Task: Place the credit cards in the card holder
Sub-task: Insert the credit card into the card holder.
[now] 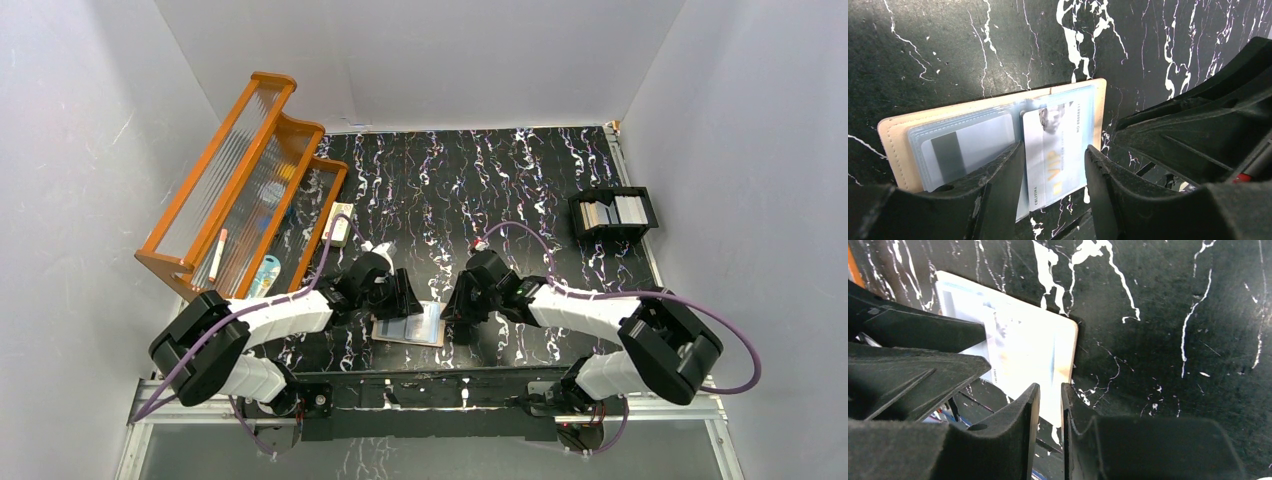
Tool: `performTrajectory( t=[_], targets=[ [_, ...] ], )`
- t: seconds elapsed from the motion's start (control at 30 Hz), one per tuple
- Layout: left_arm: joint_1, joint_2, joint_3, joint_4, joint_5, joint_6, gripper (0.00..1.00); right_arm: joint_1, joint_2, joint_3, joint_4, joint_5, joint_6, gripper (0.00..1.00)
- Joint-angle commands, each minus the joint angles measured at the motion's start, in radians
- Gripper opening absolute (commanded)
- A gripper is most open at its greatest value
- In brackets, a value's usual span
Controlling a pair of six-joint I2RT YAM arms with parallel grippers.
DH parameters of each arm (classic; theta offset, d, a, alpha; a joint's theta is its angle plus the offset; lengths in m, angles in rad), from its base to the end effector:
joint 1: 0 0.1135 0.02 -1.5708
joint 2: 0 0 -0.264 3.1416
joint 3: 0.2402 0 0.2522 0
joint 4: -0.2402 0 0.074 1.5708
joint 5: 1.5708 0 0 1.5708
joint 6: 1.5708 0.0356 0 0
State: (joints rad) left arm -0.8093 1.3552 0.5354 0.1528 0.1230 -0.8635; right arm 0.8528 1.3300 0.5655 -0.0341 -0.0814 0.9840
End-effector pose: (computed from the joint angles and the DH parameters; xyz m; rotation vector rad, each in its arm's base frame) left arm 0.1765 -0.1915 0.1656 0.0068 2.4445 -0.9812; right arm 0.1634 0.1915 0.1652 0.1270 2.5868 0.9005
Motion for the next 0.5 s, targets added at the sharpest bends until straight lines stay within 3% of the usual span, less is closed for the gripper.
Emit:
performTrajectory(
  t=[0.0,0.47],
  targets=[
    [-0.005,0.009,0.033,-0.015,0.01,0.011,0.47,0.004,0.032,-0.012,0.03,0.007,0.037,0.3],
    [-0.008,0.033,0.019,-0.013,0.02,-0.005,0.47,0.009,0.098,-0.052,0.133,-0.012,0.076,0.36]
  ],
)
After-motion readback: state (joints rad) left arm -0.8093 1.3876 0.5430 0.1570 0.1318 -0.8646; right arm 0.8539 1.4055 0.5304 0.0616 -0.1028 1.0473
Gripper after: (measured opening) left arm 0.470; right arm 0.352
